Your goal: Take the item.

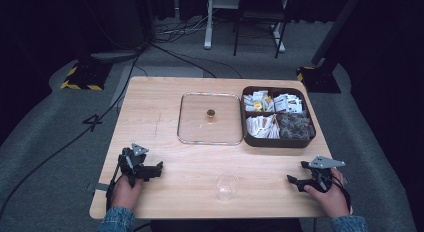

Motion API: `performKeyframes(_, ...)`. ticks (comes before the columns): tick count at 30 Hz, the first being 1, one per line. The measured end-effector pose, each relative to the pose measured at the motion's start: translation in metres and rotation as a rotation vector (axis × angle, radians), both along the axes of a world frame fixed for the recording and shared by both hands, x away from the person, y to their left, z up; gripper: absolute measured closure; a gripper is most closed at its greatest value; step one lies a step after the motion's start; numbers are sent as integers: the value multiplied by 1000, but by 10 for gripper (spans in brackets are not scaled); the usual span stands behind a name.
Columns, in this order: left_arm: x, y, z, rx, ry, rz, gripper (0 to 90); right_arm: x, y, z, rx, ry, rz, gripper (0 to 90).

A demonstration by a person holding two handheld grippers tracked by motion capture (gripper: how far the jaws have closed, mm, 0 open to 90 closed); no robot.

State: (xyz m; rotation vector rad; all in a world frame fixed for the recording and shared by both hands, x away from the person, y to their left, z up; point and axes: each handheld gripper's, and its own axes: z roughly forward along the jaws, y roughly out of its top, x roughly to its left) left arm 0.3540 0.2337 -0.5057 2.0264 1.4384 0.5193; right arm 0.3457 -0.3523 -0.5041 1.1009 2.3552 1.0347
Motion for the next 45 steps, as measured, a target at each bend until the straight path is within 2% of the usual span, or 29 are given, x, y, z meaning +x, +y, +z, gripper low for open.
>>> performKeyframes(9, 0, 0, 0, 0, 0, 0, 0, 0, -1, 0, 7, 1, -7, 182)
performKeyframes(12, 0, 0, 0, 2, -1, 0, 0, 0, -3, 1, 30, 6, -17, 200)
performKeyframes(13, 0, 0, 0, 1, 0, 0, 0, 0, -5, 2, 73, 17, -29, 198)
performKeyframes(14, 0, 0, 0, 0, 0, 0, 0, 0, -5, 4, 85, 14, -32, 198)
performKeyframes(18, 0, 0, 0, 0, 0, 0, 0, -3, -7, 13, 95, 14, -42, 208)
performKeyframes(21, 0, 0, 0, 1, 0, 0, 0, -6, -7, 22, 147, 37, -62, 235)
performKeyframes(23, 0, 0, 0, 0, 1, 0, 0, -7, -7, 28, 163, 37, -66, 242)
performKeyframes(33, 2, 0, 0, -2, 1, -10, 0, -8, -9, 48, 183, -9, -76, 228)
performKeyframes(38, 2, 0, 0, -4, 1, -10, 0, -1, -12, 57, 180, -53, -99, 182)
performKeyframes(41, 2, 0, 0, -2, -1, -9, 0, 5, -12, 64, 185, -77, -129, 182)
performKeyframes(45, 2, 0, 0, -2, -1, -10, 0, 14, -12, 73, 180, -97, -138, 204)
